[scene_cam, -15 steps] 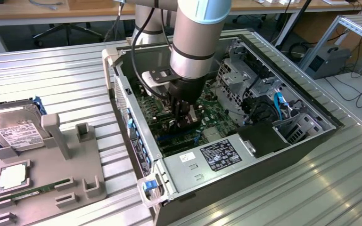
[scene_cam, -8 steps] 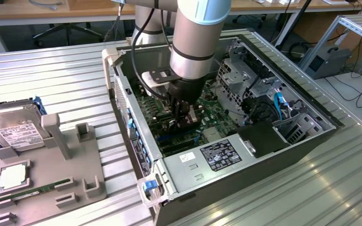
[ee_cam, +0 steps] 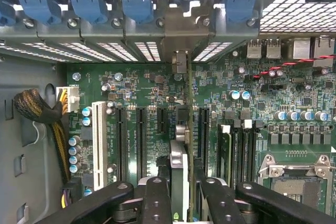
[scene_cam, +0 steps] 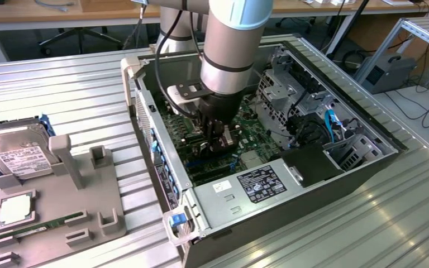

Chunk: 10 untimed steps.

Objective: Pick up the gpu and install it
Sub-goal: 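Insert the gpu into the slot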

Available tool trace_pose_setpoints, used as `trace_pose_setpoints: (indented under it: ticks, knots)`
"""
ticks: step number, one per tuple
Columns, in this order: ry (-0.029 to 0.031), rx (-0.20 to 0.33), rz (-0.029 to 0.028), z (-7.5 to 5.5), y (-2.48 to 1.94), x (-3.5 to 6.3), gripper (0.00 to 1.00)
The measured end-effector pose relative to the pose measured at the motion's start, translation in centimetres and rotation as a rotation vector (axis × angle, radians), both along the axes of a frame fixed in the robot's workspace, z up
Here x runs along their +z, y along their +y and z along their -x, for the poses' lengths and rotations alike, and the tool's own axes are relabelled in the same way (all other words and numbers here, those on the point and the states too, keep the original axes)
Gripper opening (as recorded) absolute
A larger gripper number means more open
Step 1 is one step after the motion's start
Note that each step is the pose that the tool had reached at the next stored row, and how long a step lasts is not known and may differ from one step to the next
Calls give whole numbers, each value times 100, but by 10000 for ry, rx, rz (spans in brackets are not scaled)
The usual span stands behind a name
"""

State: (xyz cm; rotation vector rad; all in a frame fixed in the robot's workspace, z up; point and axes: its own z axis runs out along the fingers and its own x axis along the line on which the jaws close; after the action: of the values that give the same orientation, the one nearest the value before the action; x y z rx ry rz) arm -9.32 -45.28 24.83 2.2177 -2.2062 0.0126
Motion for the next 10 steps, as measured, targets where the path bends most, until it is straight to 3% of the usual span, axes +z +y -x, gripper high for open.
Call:
trace_pose_setpoints:
  ticks: [10]
  knots:
    - [-6,3,-2,5,1,-11,27]
